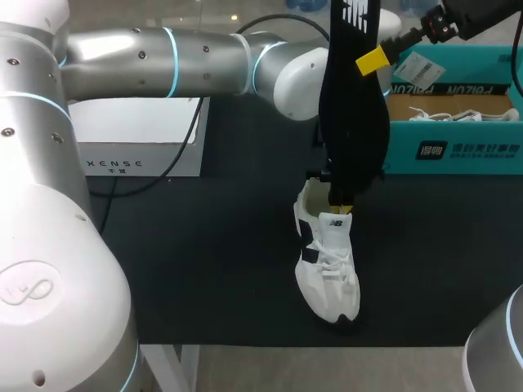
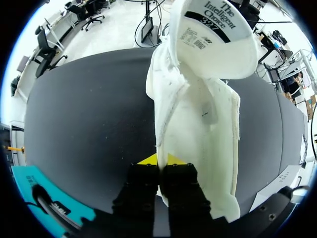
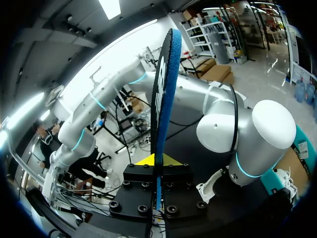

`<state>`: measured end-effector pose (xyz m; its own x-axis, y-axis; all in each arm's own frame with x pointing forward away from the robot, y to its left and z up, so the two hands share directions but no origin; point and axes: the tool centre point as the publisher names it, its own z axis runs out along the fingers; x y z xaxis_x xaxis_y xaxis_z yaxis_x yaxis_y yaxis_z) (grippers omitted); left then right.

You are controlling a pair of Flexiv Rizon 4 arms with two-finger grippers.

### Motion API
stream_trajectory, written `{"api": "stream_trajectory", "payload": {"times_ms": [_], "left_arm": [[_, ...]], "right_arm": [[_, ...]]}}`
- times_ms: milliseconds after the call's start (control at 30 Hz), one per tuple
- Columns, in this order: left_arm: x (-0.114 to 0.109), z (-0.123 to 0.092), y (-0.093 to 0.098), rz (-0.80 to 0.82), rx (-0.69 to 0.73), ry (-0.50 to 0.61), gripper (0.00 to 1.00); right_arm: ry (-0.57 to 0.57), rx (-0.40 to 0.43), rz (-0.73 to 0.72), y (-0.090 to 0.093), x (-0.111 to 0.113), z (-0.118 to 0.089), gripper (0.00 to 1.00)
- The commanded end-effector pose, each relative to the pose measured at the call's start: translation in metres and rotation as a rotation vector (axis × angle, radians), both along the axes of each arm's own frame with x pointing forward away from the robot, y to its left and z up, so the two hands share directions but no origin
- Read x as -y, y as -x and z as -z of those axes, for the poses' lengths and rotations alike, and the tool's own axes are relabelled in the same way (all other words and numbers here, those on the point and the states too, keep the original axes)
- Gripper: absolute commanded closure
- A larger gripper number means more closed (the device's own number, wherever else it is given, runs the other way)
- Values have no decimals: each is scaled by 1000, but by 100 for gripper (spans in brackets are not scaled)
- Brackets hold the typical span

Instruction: Take the shoe out of the shoebox, open the shoe tongue, remove and reinsert the insole, then place the shoe into the shoebox

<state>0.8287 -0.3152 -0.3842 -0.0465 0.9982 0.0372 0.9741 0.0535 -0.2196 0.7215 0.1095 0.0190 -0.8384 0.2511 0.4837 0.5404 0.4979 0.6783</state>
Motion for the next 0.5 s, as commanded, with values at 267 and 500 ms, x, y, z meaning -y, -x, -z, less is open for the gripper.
{"api": "stream_trajectory", "payload": {"times_ms": [267, 500], "left_arm": [[-21, -36, 7, -203, -56, 272, 0], [-54, -87, 6, -627, -234, 744, 0]], "right_arm": [[3, -2, -1, -2, -1, 0, 100], [3, -2, -1, -2, -1, 0, 100]]}}
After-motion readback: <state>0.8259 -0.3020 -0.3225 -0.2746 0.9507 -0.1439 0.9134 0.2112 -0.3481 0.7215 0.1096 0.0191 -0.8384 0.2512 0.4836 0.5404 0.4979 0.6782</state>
